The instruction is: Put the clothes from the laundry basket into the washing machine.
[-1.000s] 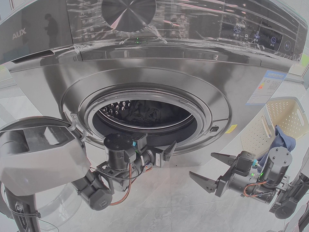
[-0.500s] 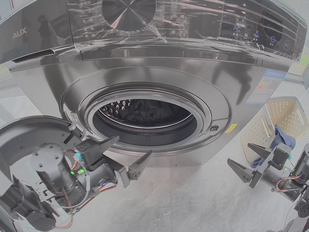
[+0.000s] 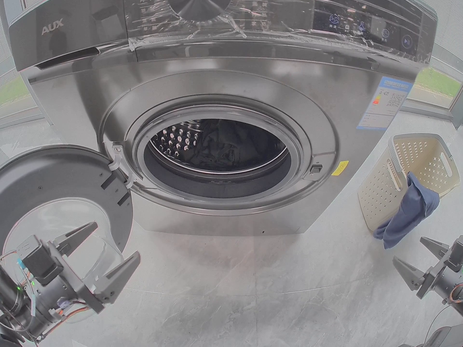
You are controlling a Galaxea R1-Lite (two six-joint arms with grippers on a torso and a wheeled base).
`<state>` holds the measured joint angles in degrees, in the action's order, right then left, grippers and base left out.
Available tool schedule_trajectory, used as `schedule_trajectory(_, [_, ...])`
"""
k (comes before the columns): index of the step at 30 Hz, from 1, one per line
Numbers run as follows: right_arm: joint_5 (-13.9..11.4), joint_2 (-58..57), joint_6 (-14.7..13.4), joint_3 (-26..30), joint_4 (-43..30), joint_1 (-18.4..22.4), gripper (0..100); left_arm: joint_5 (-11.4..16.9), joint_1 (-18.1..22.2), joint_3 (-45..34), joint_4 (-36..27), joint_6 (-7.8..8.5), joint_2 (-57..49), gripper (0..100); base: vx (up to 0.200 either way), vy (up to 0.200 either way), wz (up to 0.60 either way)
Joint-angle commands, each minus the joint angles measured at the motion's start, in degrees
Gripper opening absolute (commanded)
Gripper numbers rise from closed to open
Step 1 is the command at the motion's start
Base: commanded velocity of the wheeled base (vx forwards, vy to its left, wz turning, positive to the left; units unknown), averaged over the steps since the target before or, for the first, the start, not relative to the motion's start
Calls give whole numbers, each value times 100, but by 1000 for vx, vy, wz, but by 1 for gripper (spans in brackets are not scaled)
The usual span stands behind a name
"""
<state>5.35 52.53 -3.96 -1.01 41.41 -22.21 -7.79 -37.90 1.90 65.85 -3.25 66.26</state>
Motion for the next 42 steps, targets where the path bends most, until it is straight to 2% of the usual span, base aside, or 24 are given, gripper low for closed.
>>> schedule_trajectory(1, [98, -2098, -34, 101, -1153, 630, 100, 32, 749, -190, -1699, -8, -2266, 100, -200, 0, 0])
schedule_trajectory(2, [106, -2159, -34, 101, -1188, 639, 100, 41, 784, -190, -1795, -8, -2345, 100, 0, 0, 0])
schedule_trajectory(4, [98, -2643, -26, 101, -1522, 929, 100, 269, 1153, -190, -2525, -44, -3031, 100, 0, 0, 0])
schedule_trajectory(6, [89, -2915, -17, 101, -1680, 1105, 100, 445, 1320, -190, -2920, -52, -3505, 100, -200, 0, 0])
schedule_trajectory(7, [89, -2915, -17, 101, -1680, 1105, 100, 445, 1320, -190, -2920, -52, -3505, 100, -200, 0, 0])
schedule_trajectory(10, [-34, -3539, 18, 101, -2216, 1509, 100, 753, 1909, -190, -3773, -52, -4384, 100, -200, 0, 0])
schedule_trajectory(13, [-201, -4014, 18, 101, -2700, 1615, 100, 911, 2103, -190, -4300, -52, -4841, 100, 0, 0, 0])
schedule_trajectory(15, [-430, -4796, -17, 101, -3667, 1632, 100, 1087, 2366, -190, -4951, -52, -5369, 100, 0, 0, 0])
schedule_trajectory(17, [-456, -4849, -78, 101, -3772, 1650, 100, 1122, 2410, -181, -5047, -52, -5439, 100, 0, 0, 0])
schedule_trajectory(18, [-482, -4761, -114, 101, -3763, 1650, 100, 1183, 2524, -190, -5355, -44, -5641, 100, 0, 0, 0])
schedule_trajectory(21, [-342, -4734, -43, 101, -3772, 1659, 100, 1183, 2735, -190, -5548, -8, -5791, 100, 0, 0, 0])
schedule_trajectory(22, [-166, -4743, 18, 101, -3746, 1729, 100, 1192, 2902, -190, -5645, 9, -5861, 100, 0, 0, 0])
schedule_trajectory(23, [-148, -4743, 18, 101, -3746, 1755, 100, 1192, 2920, -190, -5663, 18, -5870, 100, 0, 0, 0])
schedule_trajectory(24, [-140, -4796, 106, 101, -3798, 2072, 100, 1201, 3157, -190, -5953, 53, -6081, 100, 0, 0, 0])
schedule_trajectory(25, [-219, -4849, 150, 92, -3816, 2212, 100, 1183, 3201, -190, -6163, 115, -6142, 100, 0, 0, 0])
schedule_trajectory(26, [-333, -4910, 256, 101, -3957, 2309, 100, 1157, 3210, -190, -6278, 97, -6142, 100, 0, 0, 0])
schedule_trajectory(28, [-693, -5209, 633, 92, -4238, 2283, 100, 1201, 3219, -181, -6339, 35, -6133, 100, 0, 0, 0])
schedule_trajectory(30, [-834, -5253, 616, 101, -4132, 2274, 100, 1210, 3210, -181, -6313, -26, -6133, 100, 0, 0, 0])
schedule_trajectory(32, [-755, -5235, 502, 101, -4132, 2265, 100, 1131, 3210, -181, -6313, -26, -6133, 100, 0, 0, 0])
schedule_trajectory(34, [-649, -5235, 423, 101, -4141, 2274, 100, 893, 3219, -190, -6366, 53, -6142, 100, 0, 0, 0])
schedule_trajectory(35, [-605, -5227, 414, 101, -4141, 2283, 100, 559, 3245, -190, -6515, 106, -6142, 100, 0, 0, 0])
schedule_trajectory(37, [-597, -5227, 405, 101, -4141, 2291, 100, 401, 3298, -190, -6629, 115, -6142, 100, 0, 0, 0])
schedule_trajectory(39, [-597, -5235, 423, 101, -4141, 2274, 100, 533, 3315, -190, -6612, 150, -6142, 100, 0, 0, 0])
schedule_trajectory(42, [-605, -5235, 458, 101, -4132, 2274, 100, 577, 3307, -190, -6603, 158, -6133, 100, 0, 0, 0])
